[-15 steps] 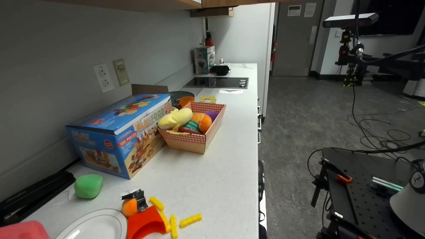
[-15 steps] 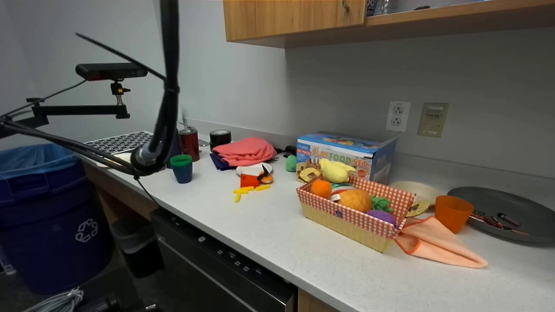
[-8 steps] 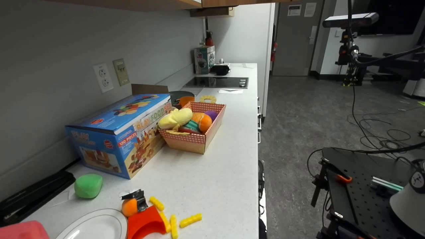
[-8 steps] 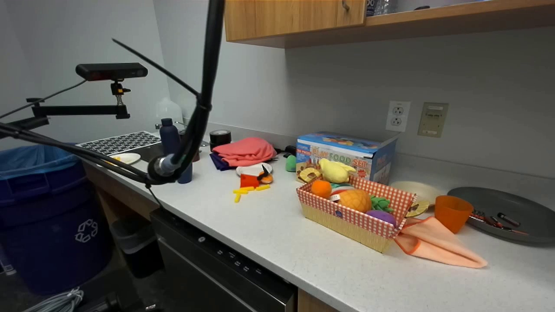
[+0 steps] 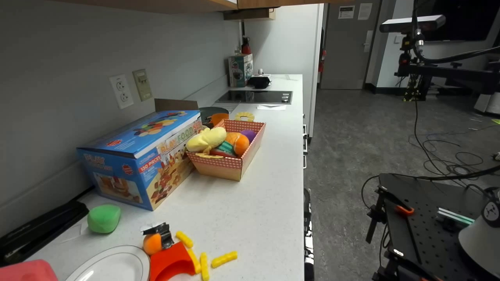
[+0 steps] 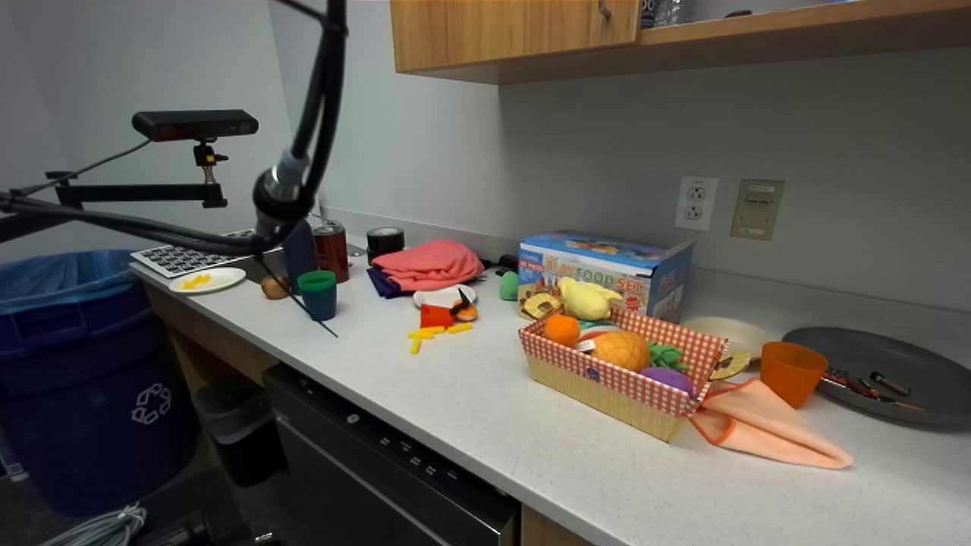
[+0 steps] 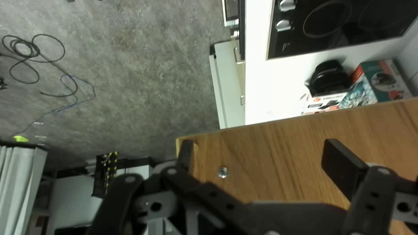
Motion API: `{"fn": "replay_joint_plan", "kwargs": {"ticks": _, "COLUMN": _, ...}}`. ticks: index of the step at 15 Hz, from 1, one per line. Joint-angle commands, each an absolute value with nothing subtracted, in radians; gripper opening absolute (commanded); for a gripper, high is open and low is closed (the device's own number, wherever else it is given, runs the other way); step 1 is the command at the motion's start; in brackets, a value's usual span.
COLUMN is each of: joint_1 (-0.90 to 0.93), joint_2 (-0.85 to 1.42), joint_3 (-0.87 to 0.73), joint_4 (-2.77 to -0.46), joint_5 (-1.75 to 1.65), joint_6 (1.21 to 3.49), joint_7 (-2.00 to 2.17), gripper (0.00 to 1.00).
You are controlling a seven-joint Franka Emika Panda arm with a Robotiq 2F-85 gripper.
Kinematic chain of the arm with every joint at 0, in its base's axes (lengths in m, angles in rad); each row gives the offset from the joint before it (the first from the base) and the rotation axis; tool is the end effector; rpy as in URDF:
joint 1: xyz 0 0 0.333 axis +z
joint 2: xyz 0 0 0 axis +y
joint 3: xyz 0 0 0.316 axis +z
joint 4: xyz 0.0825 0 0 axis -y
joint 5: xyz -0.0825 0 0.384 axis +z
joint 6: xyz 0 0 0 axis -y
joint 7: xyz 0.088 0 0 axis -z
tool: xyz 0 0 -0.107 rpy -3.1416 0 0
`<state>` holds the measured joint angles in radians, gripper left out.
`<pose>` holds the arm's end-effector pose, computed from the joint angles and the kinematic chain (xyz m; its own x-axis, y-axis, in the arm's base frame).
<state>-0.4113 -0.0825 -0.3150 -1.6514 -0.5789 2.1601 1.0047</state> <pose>0.4089 -0.4044 0.7017 -0.0376 -0.7169 0.6962 -0.9914 -0.0604 -0.1157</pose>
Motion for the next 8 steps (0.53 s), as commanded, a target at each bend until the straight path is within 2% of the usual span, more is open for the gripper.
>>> {"fn": "replay_joint_plan", "kwargs": {"ticks": 1, "joint_1": -0.39, "joint_2": -0.147, "joint_3": -0.354, "joint_4": -1.602, "joint_5": -0.345, "joint_6": 2.056, "joint_7": 0.737, "gripper": 1.0}}
{"fn": "replay_joint_plan", "kwargs": {"ticks": 8, "joint_1": -0.402, "joint_2": -0.175, "joint_3": -0.444, "joint_4": -1.446, "joint_5": 0.036, "joint_6": 1.817, "joint_7": 0.311, "gripper": 1.0}}
